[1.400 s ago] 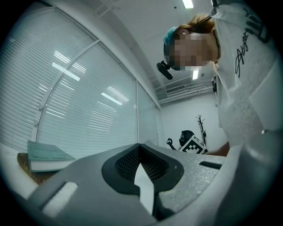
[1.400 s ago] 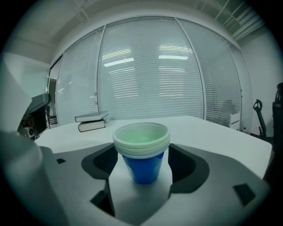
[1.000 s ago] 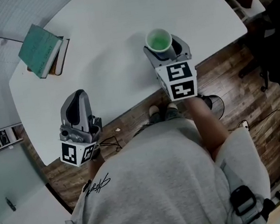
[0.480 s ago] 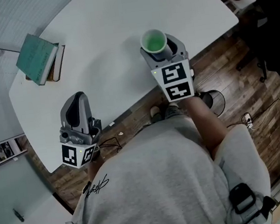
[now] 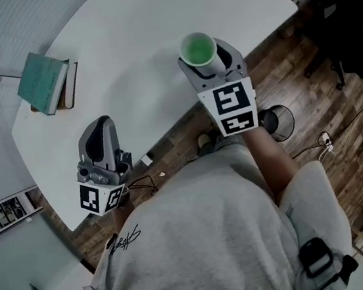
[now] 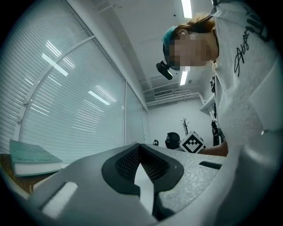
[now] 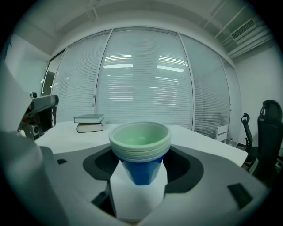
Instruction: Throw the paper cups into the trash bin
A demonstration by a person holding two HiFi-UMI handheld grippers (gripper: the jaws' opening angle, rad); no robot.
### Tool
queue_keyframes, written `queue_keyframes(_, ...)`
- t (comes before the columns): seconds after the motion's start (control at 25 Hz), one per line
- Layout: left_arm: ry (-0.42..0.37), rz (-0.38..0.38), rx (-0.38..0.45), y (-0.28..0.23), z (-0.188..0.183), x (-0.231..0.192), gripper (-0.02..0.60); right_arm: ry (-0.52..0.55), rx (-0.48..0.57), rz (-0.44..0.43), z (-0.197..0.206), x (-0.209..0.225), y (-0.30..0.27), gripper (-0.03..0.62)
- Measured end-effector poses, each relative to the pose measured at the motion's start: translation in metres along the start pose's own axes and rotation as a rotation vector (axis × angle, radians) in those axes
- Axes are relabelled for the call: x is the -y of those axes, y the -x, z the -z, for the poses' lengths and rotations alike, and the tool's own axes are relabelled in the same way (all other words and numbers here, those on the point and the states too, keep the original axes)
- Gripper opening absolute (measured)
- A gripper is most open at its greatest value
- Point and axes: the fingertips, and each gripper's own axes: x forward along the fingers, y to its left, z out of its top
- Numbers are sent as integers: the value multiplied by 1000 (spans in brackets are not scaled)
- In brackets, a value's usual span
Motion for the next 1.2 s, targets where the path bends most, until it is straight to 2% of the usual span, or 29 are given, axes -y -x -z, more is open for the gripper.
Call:
queue_keyframes(0.24,18,54,5,-10,6,9,3,2,35,28,-12,6,22,313)
queue_keyframes(0.72,10,126,19,-35,0,41,3,-13,61,70,-9,30,58,313)
queue_keyframes(0.88,-49,166,17,-49,-7,65,3,-12,67,79,-5,39,76,313)
queue_keyframes(1.2,-40,226,20,-77,-7,115,3,-20,90,105,3,68,125,313)
